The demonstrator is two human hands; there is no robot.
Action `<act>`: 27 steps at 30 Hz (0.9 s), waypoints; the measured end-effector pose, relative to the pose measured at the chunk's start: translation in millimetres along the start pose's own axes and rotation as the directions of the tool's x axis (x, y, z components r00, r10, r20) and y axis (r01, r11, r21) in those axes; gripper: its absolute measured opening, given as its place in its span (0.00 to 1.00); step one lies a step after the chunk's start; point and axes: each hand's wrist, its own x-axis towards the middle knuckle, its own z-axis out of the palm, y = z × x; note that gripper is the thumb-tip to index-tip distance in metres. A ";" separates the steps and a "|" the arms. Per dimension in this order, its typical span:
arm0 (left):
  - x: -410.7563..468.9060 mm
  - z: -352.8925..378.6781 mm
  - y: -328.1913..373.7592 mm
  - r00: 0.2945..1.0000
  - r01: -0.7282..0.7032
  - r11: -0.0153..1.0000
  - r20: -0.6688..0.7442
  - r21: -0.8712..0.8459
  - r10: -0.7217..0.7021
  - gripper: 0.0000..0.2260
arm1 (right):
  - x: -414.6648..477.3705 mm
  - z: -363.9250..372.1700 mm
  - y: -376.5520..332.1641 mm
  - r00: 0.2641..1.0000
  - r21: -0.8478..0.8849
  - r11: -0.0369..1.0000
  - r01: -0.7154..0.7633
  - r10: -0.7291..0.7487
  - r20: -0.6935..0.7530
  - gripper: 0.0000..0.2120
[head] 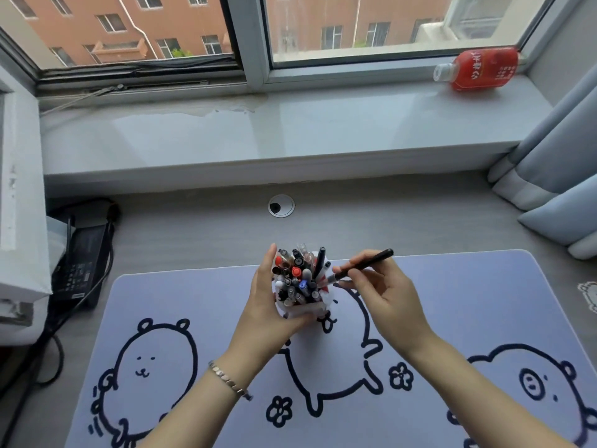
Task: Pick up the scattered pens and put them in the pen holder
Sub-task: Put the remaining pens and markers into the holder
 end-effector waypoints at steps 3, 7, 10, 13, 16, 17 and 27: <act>2.4 -0.8 0.6 0.999 0.028 0.999 -0.020 -0.022 -0.029 0.49 | 2.7 11.1 4.8 0.993 -0.199 0.973 0.115 -0.114 0.017 0.11; 3.8 0.6 -1.1 0.999 0.032 0.999 -0.002 -0.034 -0.032 0.50 | 11.8 18.0 20.0 0.991 -0.531 0.837 0.133 -0.111 0.074 0.03; 6.1 3.0 -3.5 0.999 0.024 0.998 -0.020 -0.050 -0.025 0.50 | 17.8 22.1 16.4 0.981 -0.474 0.859 0.193 -0.181 0.072 0.05; 7.3 3.7 -4.8 0.999 0.015 0.999 -0.036 -0.051 -0.017 0.50 | 21.0 23.4 11.1 0.960 -0.418 0.873 0.250 -0.280 -0.009 0.08; 8.4 2.4 -5.6 0.999 0.008 0.998 -0.039 -0.057 -0.010 0.50 | 19.9 21.9 20.6 0.918 -0.447 0.819 0.360 -0.397 0.013 0.15; 9.2 2.3 -6.5 0.999 0.005 0.998 -0.040 -0.056 -0.007 0.50 | 18.3 20.4 26.5 0.889 -0.472 0.775 0.420 -0.457 0.040 0.11; 10.0 17.5 -11.6 0.988 -0.058 0.998 -0.145 -0.022 0.054 0.50 | 15.2 3.1 22.8 0.977 -0.369 0.911 0.186 -0.130 0.172 0.12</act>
